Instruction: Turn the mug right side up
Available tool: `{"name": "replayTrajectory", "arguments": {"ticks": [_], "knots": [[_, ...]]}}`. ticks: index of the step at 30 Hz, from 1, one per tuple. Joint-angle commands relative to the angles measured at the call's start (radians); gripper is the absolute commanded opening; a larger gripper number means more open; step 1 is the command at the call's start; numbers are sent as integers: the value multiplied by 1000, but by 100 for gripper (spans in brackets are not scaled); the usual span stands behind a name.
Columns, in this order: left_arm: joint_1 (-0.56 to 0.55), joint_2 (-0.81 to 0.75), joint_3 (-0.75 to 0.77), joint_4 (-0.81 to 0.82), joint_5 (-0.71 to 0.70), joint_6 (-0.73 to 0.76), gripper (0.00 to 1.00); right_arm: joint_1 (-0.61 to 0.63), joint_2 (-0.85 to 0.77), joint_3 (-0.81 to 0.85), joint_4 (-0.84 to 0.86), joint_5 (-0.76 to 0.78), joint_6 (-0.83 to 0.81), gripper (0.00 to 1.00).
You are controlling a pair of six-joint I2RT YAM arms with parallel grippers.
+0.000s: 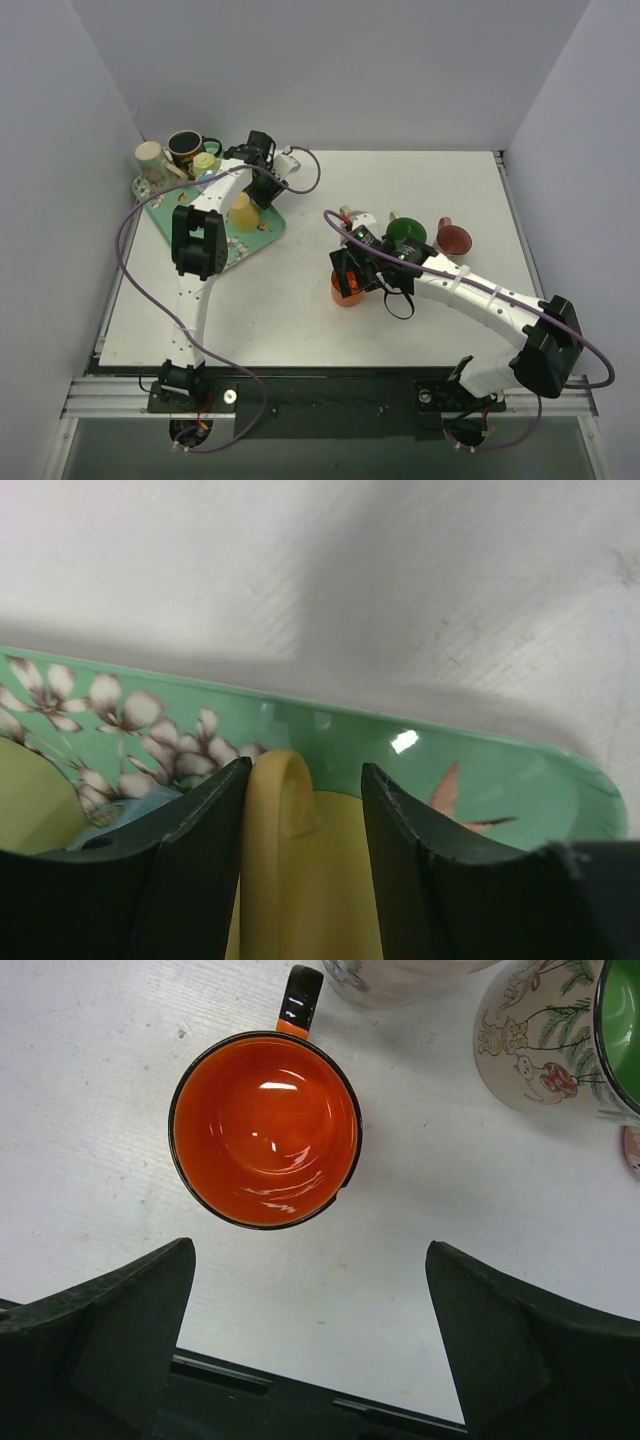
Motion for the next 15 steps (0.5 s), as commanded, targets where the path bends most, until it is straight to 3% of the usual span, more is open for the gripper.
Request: {"name": "replayTrajectory", "arguments": {"ticks": [1,4,9,15], "knots": [[1,-163,-79,-117,94,35,57,-2,-50,-23,-38,43,5,94],[2,-226,-156,-129,119,101,59,-2,-54,-32,-35,47,3,94],[2,-301,-317,5,8,225,61,-2,-54,-46,-16,21,2,94],[-1,-292,-362,52,-7,321,57,1,-69,-59,-1,10,6,94]]}}
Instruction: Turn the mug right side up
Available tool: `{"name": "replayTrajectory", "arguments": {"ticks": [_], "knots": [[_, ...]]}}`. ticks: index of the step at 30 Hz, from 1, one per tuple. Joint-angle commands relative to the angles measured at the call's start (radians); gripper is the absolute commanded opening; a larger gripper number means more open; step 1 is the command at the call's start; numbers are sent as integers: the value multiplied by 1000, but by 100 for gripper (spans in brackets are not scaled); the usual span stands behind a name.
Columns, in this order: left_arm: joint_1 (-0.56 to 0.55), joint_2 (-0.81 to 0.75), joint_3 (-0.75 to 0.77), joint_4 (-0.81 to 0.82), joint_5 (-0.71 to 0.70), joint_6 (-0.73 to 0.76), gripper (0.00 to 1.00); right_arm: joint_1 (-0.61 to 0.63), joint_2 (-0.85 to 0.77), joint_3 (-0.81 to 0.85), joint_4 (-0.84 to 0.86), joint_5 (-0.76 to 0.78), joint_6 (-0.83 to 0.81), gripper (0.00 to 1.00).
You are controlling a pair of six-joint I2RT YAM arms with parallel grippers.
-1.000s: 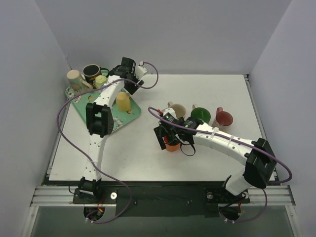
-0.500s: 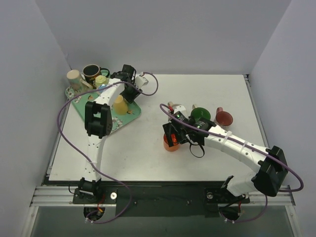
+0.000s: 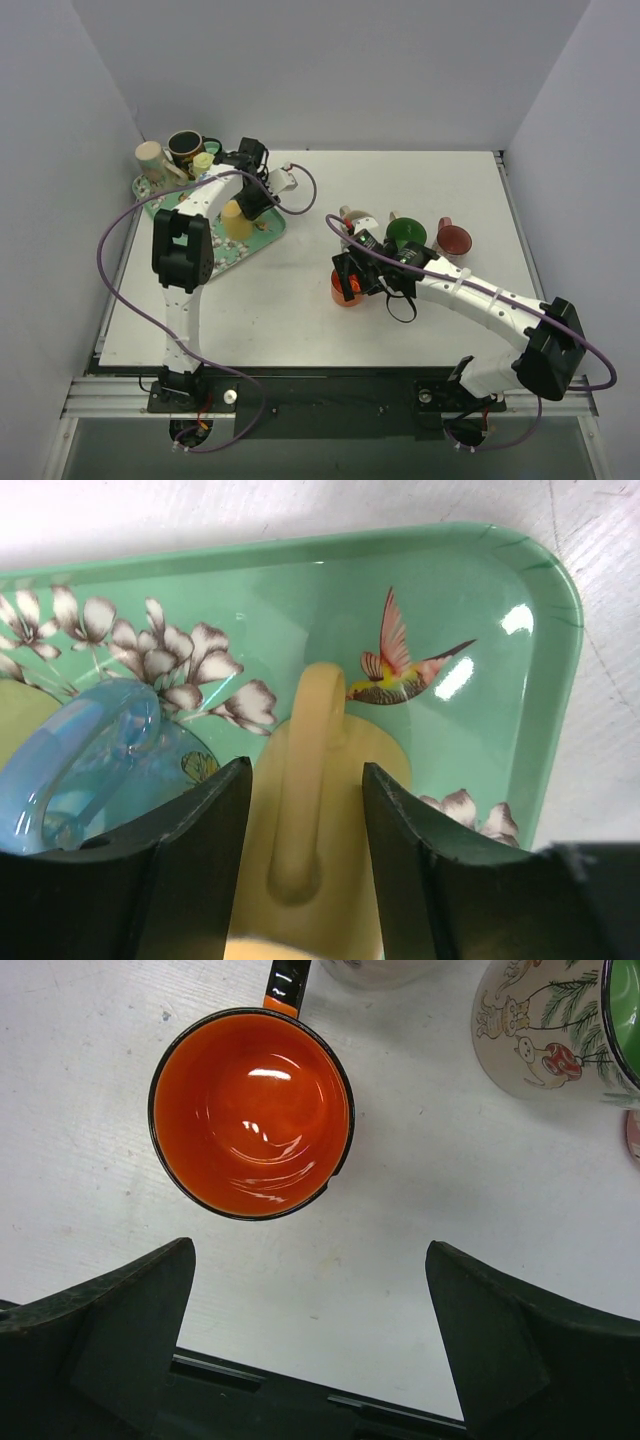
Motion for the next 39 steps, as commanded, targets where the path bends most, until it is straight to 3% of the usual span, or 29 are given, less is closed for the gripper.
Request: {"name": "replayTrajectory", "arguments": {"ticks": [1,5,8,15,21,27,30,35,39], "knots": [[-2,-22,-24,68,-15,93,51,1,-40,-16,-7,6,9,94],[-4,2,0,35,23,88,29,1,-46,-15,-7,7,17,94],[-5,1,37,-39,43,76,0,4,-63,-12,-7,10,20,94],[21,-180,74,-96,245,-88,0,6,-150,19,35,75,-1,94],[105,-314,111,-93,600,-341,0,13,-313,-91,388,-72,18,95],[115,-386,212,-183,943,-563,0,35,-315,-108,727,-244,75,94],[113,-447,211,-110,1089,-722,0,41,-289,-89,870,-289,118,92],[78,-564,96,97,1149,-890,0,58,-229,-46,987,-321,155,88],[56,-605,18,163,1218,-976,0,59,-210,-35,1051,-341,147,83]]}}
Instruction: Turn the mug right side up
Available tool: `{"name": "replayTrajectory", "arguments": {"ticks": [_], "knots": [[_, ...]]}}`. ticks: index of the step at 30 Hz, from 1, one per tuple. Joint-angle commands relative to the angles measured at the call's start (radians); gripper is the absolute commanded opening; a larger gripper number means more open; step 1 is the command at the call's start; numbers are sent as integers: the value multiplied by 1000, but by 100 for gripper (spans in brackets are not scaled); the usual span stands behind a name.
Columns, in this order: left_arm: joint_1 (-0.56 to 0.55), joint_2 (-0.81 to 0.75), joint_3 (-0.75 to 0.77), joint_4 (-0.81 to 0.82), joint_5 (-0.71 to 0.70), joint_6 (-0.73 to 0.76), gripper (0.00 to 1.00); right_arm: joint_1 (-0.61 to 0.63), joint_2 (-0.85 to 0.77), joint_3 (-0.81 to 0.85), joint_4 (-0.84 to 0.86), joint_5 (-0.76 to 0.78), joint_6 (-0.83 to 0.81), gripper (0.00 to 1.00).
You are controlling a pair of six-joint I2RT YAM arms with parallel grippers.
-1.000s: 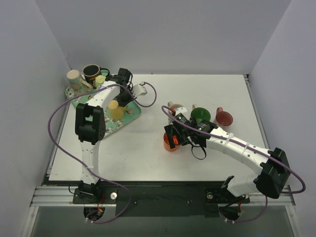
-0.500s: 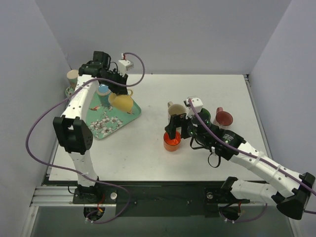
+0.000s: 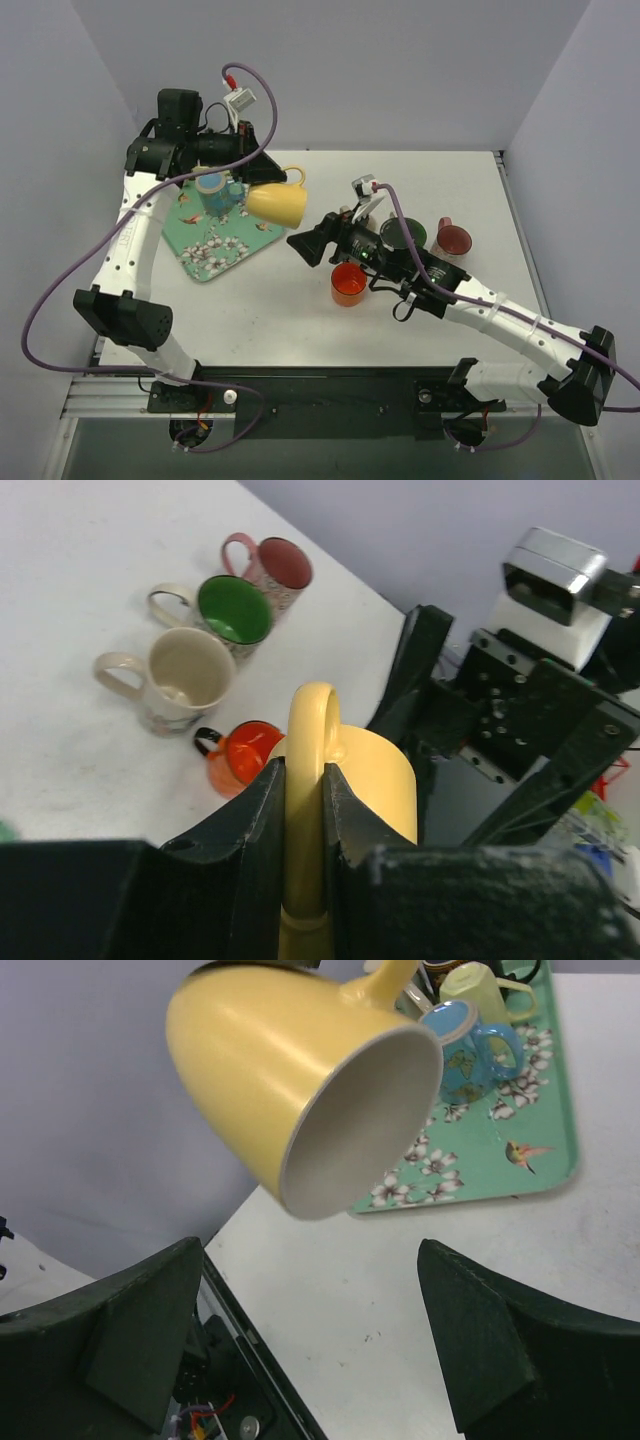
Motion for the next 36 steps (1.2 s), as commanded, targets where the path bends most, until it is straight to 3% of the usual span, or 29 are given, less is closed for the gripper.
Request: {"name": "replayTrajectory", "arguments": {"ticks": [1,7,9,14,15,16,18,23,27,30,36], "knots": [[-23,-79,-77,165,162,-172,0,8,10,49,202,-72,12,82],[-68,-119,-136,196,184,-176,0,11,52,93,228,-100,-8,69],[-83,-122,-146,193,181,-164,0,10,76,118,236,-114,-5,59],[-97,-127,-189,256,185,-178,0,8,93,173,98,-78,-37,0],[-93,-125,-194,232,164,-158,4,5,81,184,26,-56,-54,0],[-89,-122,-192,207,143,-102,41,4,63,191,-24,2,-65,0],[-70,-114,-157,120,31,9,89,7,41,222,-190,108,-108,0],[-1,-136,-162,93,-363,201,90,14,58,418,-809,274,-215,0],[16,-145,-183,75,-482,294,90,1,96,443,-1142,432,-171,0],[15,-147,-206,69,-514,345,91,-47,110,319,-1198,429,-117,0],[6,-137,-238,26,-571,486,91,-108,119,113,-1079,329,-128,0]]}}
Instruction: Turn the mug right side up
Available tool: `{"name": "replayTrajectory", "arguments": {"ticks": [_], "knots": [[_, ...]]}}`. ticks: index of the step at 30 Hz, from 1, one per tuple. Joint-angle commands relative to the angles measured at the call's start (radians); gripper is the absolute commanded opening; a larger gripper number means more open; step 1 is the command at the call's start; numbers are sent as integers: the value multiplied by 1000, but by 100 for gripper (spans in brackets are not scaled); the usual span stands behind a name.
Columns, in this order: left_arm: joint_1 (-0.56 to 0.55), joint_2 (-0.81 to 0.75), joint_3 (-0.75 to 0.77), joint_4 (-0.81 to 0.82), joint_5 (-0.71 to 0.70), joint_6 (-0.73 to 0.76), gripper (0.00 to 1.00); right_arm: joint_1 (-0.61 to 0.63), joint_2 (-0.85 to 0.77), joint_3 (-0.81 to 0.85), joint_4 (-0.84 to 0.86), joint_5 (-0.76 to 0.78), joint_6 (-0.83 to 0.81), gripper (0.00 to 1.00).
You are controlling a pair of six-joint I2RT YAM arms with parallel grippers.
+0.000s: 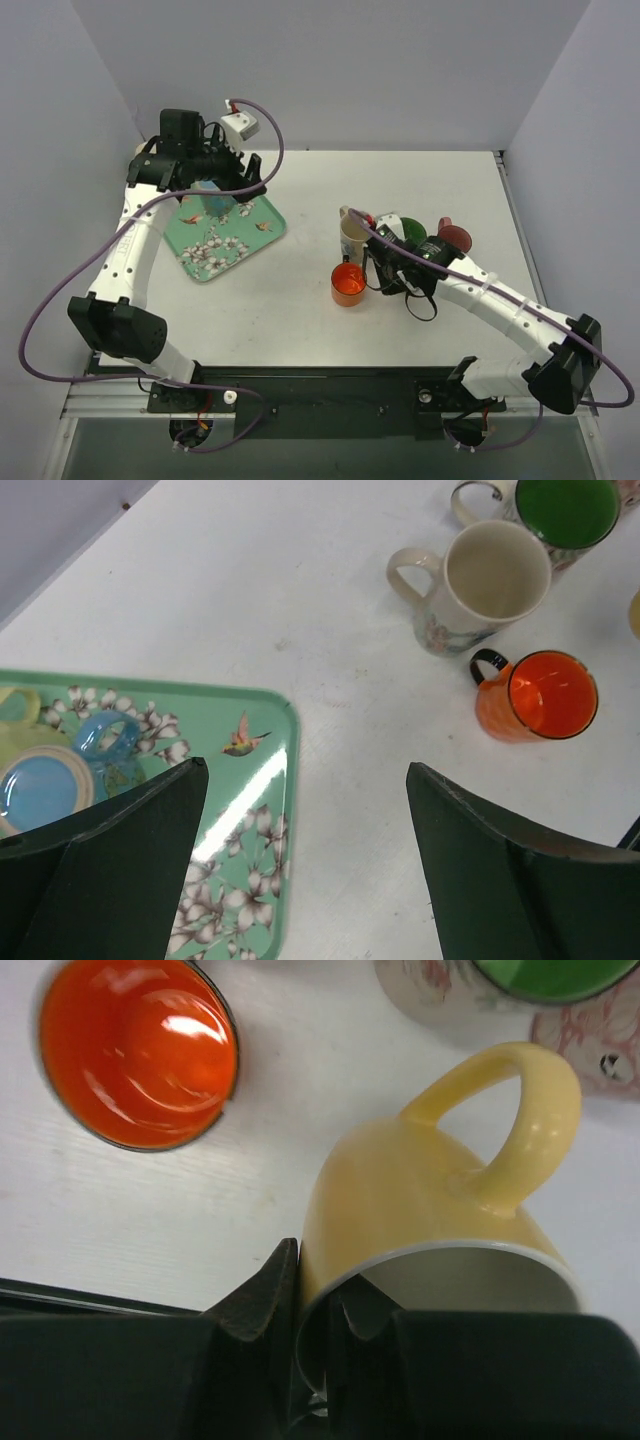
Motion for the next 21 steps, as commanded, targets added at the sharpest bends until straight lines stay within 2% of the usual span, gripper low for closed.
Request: {"name": "replayTrajectory", "arguments": {"ticks": [1,10,19,20,21], "knots": [[-8,-36,-20,-44,-63,153,92,-23,13,-90,22,-6,-10,0],[-15,-30,-57,-32,-108,196,93,-82,49,-271,280,-122,-39,0],[-27,-27,-77,-51,-121,241,94,-137,175,-250,319,-204,-52,0],[-27,-24,-85,-52,-128,261,94,-138,175,-248,316,-206,-50,2],[-27,-21,-89,-47,-141,274,94,-138,172,-242,313,-204,-50,11]]}}
